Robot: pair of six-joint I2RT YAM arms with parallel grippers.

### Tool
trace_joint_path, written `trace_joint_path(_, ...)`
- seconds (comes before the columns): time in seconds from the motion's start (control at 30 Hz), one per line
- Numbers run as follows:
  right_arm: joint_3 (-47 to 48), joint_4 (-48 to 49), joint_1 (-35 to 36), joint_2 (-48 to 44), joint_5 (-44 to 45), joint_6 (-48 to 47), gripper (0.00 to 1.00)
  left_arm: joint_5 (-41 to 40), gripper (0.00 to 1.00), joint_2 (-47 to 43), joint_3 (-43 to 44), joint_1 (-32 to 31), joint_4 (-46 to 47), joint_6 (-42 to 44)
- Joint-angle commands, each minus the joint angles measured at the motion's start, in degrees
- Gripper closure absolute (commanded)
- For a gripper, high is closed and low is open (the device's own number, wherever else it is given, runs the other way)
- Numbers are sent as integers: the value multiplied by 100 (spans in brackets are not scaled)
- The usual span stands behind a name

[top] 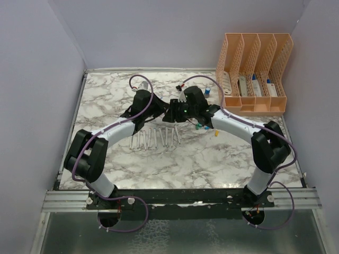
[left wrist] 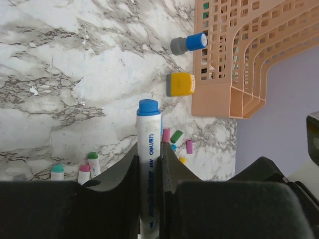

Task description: Open the pen caps

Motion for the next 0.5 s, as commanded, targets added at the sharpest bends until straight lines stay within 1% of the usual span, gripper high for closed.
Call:
trace_joint_path(0.0,220,-7,17,178,-201,-80,64,27,100,-115,182,-91,71,-1)
trace_joint_path(0.13,247,18,15,208,-215,-68,77,18,100,-94,197,-124,77,1)
trace_joint_path(0.27,211,24,17,156,-194,-71,96,-22,100,-93,184,-134,67,8)
trace_joint_path(0.3,194,19,17,130,-201,-76,98,-61,100,-93,176,-134,64,23)
trace_joint_path(0.4,117,-100,17,29,-211,-116,99,-284,100,-33,253,-134,-36,175)
trace_joint_path(0.47,18,-245,16,-84,-228,-147,99,-525,100,92,480,-105,-210,361)
